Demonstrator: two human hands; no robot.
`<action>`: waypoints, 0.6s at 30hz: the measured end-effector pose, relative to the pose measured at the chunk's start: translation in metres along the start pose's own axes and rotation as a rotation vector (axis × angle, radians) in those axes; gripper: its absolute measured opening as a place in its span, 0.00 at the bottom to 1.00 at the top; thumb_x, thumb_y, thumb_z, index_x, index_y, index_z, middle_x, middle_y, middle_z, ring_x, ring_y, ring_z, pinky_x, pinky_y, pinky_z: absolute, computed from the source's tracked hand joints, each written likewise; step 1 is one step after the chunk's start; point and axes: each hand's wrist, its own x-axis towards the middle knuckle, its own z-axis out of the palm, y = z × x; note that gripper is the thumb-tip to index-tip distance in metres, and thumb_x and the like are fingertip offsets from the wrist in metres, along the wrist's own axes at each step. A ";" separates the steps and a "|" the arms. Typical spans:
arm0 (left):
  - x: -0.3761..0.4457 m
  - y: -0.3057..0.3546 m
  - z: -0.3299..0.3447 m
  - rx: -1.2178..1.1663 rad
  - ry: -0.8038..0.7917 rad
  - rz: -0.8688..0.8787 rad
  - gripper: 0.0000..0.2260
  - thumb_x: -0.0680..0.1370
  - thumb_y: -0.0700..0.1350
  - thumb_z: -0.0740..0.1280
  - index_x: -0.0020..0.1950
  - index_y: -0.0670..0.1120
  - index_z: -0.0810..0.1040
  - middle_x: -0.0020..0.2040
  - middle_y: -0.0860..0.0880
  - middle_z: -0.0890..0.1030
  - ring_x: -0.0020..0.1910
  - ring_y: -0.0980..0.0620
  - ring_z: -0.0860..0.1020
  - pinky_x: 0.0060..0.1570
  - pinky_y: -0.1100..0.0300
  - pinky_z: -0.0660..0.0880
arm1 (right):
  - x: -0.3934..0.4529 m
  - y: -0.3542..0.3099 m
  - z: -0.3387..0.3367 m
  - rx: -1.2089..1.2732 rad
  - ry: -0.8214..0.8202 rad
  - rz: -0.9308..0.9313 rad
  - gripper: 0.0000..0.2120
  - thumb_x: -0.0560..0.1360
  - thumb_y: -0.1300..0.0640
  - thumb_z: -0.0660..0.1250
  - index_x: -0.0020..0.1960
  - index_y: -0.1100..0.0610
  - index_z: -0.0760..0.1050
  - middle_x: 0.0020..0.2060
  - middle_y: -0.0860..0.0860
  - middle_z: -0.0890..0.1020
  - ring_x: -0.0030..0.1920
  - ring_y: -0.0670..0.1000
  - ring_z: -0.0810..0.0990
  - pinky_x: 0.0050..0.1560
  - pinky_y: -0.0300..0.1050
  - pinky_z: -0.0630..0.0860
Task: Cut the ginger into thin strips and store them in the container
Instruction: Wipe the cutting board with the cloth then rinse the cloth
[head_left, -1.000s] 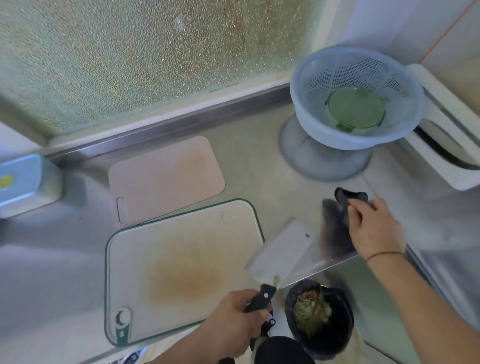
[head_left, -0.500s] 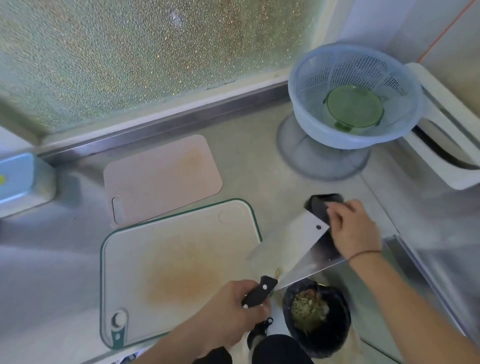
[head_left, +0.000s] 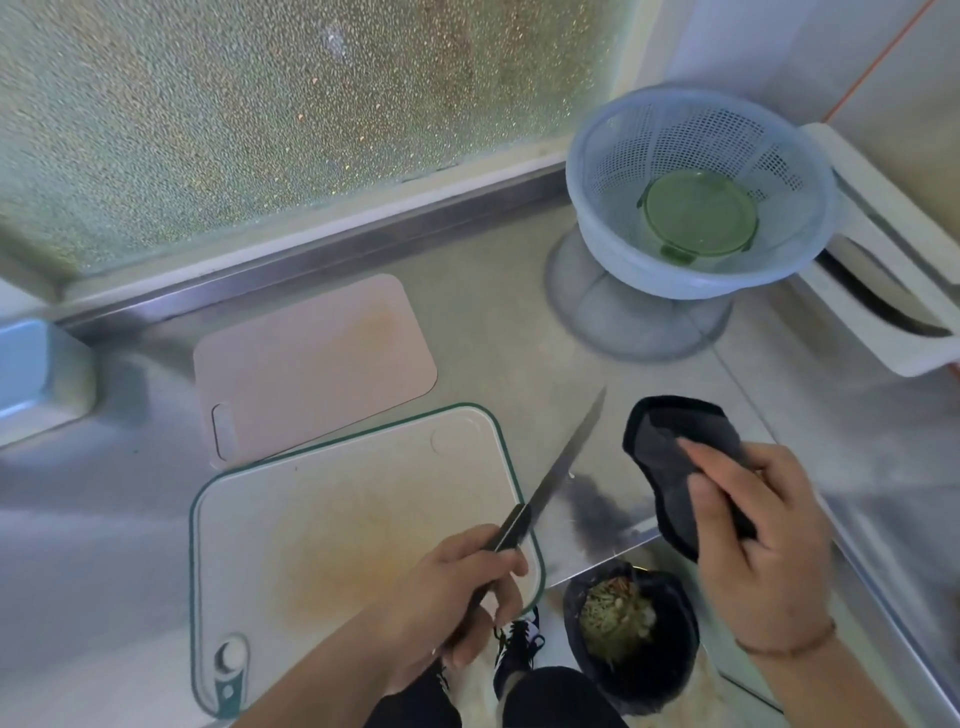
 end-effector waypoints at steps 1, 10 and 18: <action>-0.001 0.001 -0.002 -0.043 -0.029 0.000 0.08 0.84 0.42 0.58 0.53 0.40 0.75 0.34 0.44 0.71 0.19 0.51 0.62 0.23 0.58 0.54 | 0.001 -0.002 0.000 -0.001 0.008 -0.017 0.13 0.77 0.58 0.61 0.54 0.63 0.81 0.45 0.53 0.74 0.40 0.41 0.68 0.46 0.24 0.67; 0.001 0.002 0.003 -0.212 -0.128 -0.148 0.16 0.83 0.48 0.55 0.49 0.41 0.79 0.31 0.46 0.62 0.17 0.52 0.61 0.18 0.64 0.55 | -0.032 -0.030 0.044 -0.107 -0.444 -0.261 0.15 0.79 0.48 0.58 0.62 0.47 0.79 0.44 0.50 0.79 0.31 0.50 0.74 0.23 0.43 0.73; -0.005 -0.005 -0.016 -0.341 -0.087 -0.189 0.14 0.76 0.50 0.61 0.49 0.40 0.79 0.31 0.46 0.61 0.16 0.53 0.61 0.15 0.68 0.58 | 0.001 0.078 0.050 -0.480 -0.589 0.268 0.14 0.77 0.49 0.59 0.57 0.47 0.81 0.44 0.51 0.75 0.37 0.59 0.79 0.35 0.48 0.75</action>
